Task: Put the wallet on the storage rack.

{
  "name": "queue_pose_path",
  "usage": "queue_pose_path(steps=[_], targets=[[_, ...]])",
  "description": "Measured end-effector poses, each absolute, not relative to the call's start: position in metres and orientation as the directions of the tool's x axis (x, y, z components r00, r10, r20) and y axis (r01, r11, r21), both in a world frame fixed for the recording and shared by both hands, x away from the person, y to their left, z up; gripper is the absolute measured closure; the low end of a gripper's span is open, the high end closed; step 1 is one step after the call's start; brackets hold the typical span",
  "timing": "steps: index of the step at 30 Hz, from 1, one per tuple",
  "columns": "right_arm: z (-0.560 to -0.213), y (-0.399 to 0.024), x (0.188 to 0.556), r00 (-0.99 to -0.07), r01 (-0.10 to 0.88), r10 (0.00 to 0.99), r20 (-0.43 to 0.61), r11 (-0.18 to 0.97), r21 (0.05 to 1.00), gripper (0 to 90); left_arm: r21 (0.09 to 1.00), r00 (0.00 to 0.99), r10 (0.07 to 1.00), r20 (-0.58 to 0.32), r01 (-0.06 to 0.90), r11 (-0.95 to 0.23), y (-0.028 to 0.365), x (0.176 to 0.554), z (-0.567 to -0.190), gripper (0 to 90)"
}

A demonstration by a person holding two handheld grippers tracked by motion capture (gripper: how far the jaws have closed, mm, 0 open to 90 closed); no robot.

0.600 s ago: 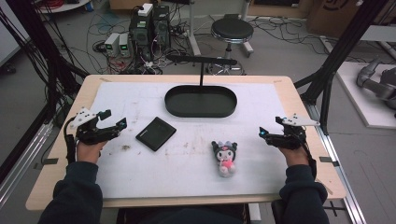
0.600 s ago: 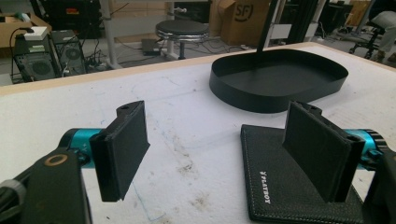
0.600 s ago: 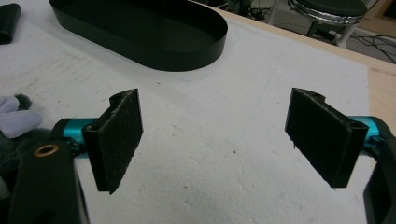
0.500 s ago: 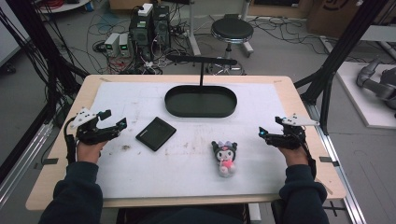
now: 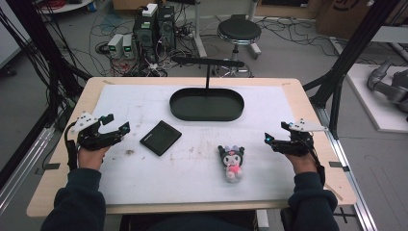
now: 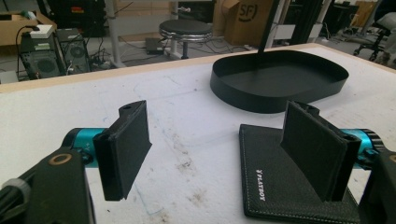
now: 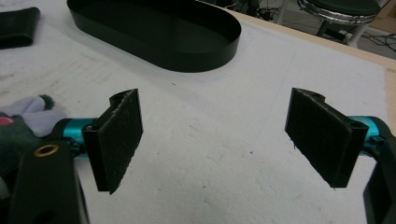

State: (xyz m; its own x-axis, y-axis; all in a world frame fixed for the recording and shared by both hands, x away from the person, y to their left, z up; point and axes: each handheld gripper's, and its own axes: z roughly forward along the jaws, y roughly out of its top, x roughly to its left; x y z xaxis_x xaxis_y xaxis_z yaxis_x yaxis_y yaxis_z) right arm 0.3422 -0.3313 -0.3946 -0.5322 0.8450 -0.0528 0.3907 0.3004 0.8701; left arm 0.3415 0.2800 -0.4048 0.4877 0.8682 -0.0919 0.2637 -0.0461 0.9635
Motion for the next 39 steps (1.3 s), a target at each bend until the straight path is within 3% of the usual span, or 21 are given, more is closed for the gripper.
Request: queue_pose_path(steps=[15,32,39], targets=[[-0.393,-0.301,0.335,-0.615,0.383,0.786,-0.06,0.365,0.848,19.7,0.963,0.486,0.868,-0.106,0.267,-0.032,0.281,0.332,-0.407,23.5],[-0.399,-0.287,0.344,-0.659,0.393,0.751,-0.03,0.378,0.838,19.7,0.939,0.538,0.835,-0.117,0.333,-0.083,0.259,0.339,-0.416,25.5],[-0.401,-0.27,0.341,-0.753,0.366,0.657,-0.005,0.425,0.828,19.6,0.938,0.536,0.836,-0.119,0.336,-0.082,0.259,0.34,-0.417,25.6]])
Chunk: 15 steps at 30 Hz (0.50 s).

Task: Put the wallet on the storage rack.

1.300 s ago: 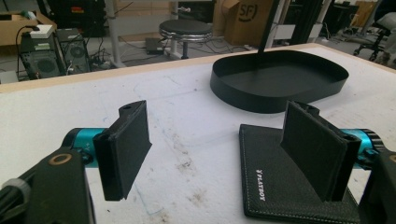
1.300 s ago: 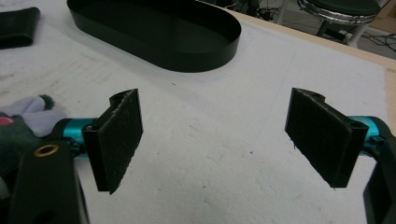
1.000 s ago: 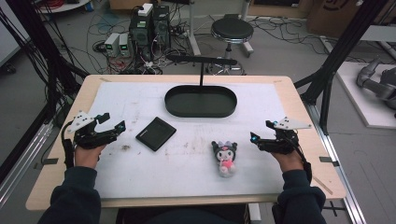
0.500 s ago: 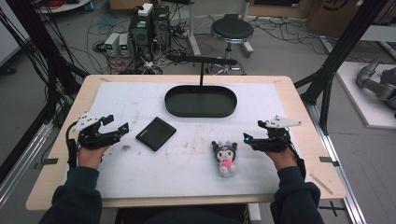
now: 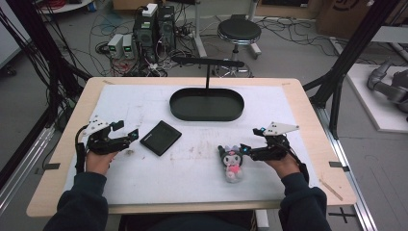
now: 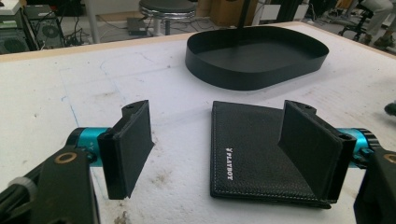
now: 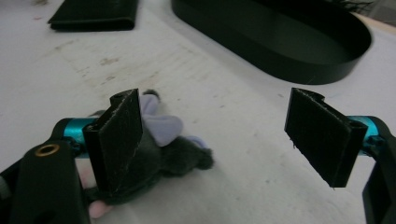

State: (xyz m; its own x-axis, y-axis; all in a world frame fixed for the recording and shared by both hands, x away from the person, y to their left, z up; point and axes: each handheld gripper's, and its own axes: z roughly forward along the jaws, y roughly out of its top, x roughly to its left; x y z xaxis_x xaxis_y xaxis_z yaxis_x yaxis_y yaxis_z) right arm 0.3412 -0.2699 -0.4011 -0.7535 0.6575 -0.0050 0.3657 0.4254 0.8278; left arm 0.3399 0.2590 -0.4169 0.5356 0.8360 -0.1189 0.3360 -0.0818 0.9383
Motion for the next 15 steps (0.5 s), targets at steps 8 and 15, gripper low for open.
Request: queue_pose_path(steps=[8,15], targets=[[-0.404,-0.261,0.342,-0.79,0.37,0.613,0.03,0.437,0.82,19.6,0.934,0.54,0.833,-0.121,0.346,-0.088,0.257,0.342,-0.419,26.6],[-0.405,-0.261,0.343,-0.782,0.376,0.623,0.027,0.436,0.818,19.6,0.895,0.542,0.834,-0.106,0.418,-0.158,0.244,0.353,-0.432,31.3]])
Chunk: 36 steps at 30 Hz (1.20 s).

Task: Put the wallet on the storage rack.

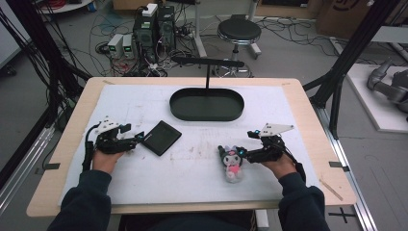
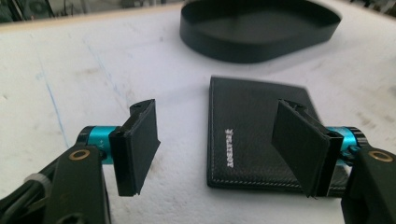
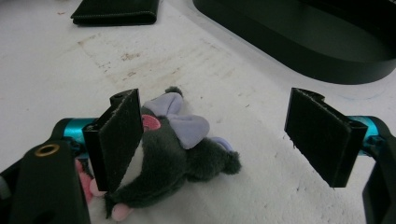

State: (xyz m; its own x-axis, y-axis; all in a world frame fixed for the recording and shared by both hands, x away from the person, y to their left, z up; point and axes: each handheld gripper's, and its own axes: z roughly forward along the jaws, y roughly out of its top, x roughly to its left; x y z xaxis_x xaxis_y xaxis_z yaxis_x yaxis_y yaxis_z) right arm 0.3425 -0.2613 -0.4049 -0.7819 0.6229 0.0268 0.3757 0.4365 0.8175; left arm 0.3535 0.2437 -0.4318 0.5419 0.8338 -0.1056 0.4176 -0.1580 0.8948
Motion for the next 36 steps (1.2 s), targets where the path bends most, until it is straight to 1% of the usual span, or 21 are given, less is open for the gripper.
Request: queue_pose_path(steps=[1,2,8,14,15,16,19,26,30,33,36], targets=[[-0.405,-0.261,0.343,-0.785,0.376,0.619,0.029,0.438,0.817,19.6,0.884,0.539,0.835,-0.112,0.438,-0.164,0.242,0.356,-0.435,31.3],[-0.405,-0.261,0.343,-0.787,0.374,0.616,0.029,0.44,0.816,19.6,0.883,0.539,0.835,-0.112,0.44,-0.166,0.242,0.356,-0.435,31.3],[-0.406,-0.259,0.343,-0.795,0.372,0.607,0.027,0.451,0.811,19.6,0.891,0.54,0.833,-0.12,0.428,-0.149,0.244,0.356,-0.434,31.2],[-0.406,-0.26,0.343,-0.786,0.377,0.618,0.028,0.443,0.813,19.7,0.863,0.549,0.826,-0.13,0.473,-0.178,0.236,0.363,-0.442,31.7],[-0.406,-0.26,0.343,-0.787,0.378,0.616,0.029,0.445,0.812,19.6,0.855,0.544,0.829,-0.132,0.485,-0.182,0.235,0.364,-0.443,31.7],[-0.406,-0.26,0.344,-0.786,0.377,0.617,0.028,0.444,0.813,19.7,0.835,0.531,0.835,-0.143,0.518,-0.187,0.233,0.367,-0.444,31.7],[-0.406,-0.259,0.344,-0.789,0.377,0.614,0.029,0.446,0.812,19.6,0.824,0.525,0.838,-0.146,0.533,-0.19,0.231,0.369,-0.444,31.7],[-0.408,-0.258,0.344,-0.796,0.375,0.605,0.028,0.457,0.807,19.7,0.819,0.542,0.833,-0.115,0.526,-0.228,0.225,0.371,-0.444,31.7],[-0.408,-0.257,0.344,-0.798,0.38,0.601,0.033,0.461,0.802,19.7,0.827,0.539,0.834,-0.118,0.518,-0.218,0.227,0.37,-0.442,31.7],[-0.411,-0.253,0.344,-0.807,0.378,0.59,0.022,0.489,0.786,19.6,0.827,0.541,0.833,-0.12,0.518,-0.217,0.227,0.37,-0.443,31.7],[-0.41,-0.254,0.345,-0.804,0.377,0.595,0.02,0.482,0.791,19.6,0.815,0.553,0.825,-0.113,0.527,-0.242,0.224,0.372,-0.446,34.5]])
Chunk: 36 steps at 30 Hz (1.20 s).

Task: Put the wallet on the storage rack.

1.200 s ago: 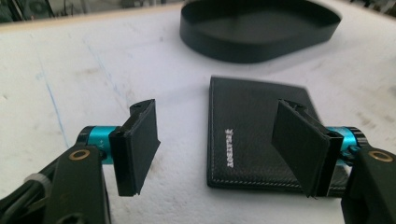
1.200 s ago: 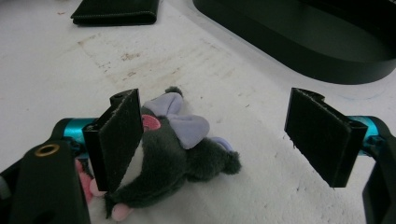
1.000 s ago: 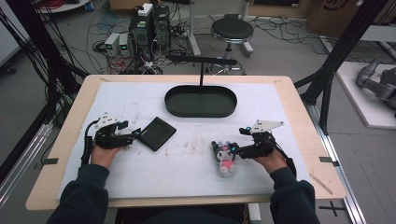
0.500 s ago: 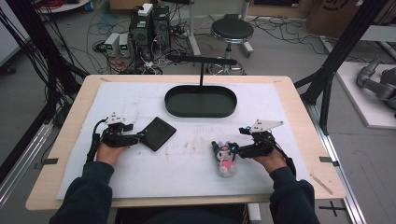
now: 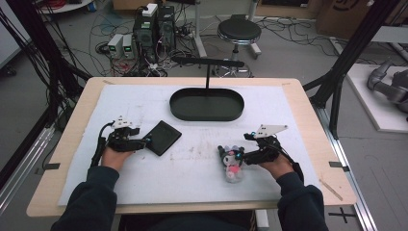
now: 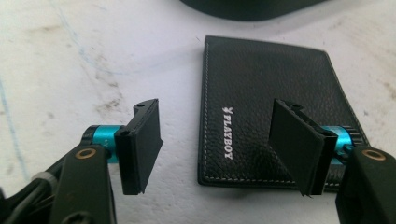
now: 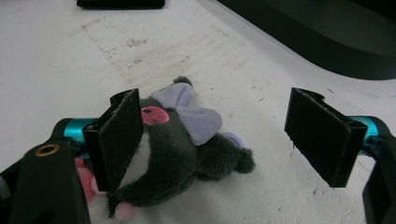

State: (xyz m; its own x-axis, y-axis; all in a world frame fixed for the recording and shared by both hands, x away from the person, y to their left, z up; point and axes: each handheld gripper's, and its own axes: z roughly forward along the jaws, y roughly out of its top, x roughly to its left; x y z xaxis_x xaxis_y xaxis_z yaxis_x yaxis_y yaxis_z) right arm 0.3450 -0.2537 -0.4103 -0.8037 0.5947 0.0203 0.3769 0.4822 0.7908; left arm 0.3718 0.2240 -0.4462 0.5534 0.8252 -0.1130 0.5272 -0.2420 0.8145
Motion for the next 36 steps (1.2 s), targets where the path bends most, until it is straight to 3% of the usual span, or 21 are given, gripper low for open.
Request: queue_pose_path(steps=[3,6,8,16,17,27,36], targets=[[-0.41,-0.255,0.345,-0.801,0.38,0.598,0.024,0.477,0.793,19.7,0.798,0.57,0.815,-0.104,0.538,-0.274,0.222,0.374,-0.447,37.5],[-0.41,-0.254,0.345,-0.802,0.376,0.597,0.019,0.479,0.794,19.6,0.787,0.576,0.802,-0.16,0.565,-0.249,0.224,0.377,-0.448,41.5],[-0.41,-0.254,0.345,-0.803,0.378,0.595,0.022,0.48,0.792,19.6,0.783,0.589,0.783,-0.198,0.576,-0.235,0.226,0.379,-0.449,54.2],[-0.41,-0.255,0.345,-0.801,0.379,0.598,0.024,0.475,0.795,19.6,0.779,0.565,0.802,-0.193,0.585,-0.224,0.23,0.377,-0.444,71.5],[-0.41,-0.255,0.345,-0.8,0.377,0.599,0.022,0.473,0.796,19.6,0.784,0.559,0.803,-0.205,0.585,-0.207,0.23,0.377,-0.443,77.2],[-0.409,-0.256,0.345,-0.799,0.374,0.601,0.019,0.473,0.797,19.7,0.789,0.548,0.783,-0.295,0.602,-0.124,0.232,0.375,-0.437,83.1],[-0.408,-0.257,0.345,-0.798,0.371,0.602,0.014,0.473,0.799,19.6,0.869,0.549,0.787,-0.282,0.494,-0.034,0.238,0.365,-0.412,84.4]])
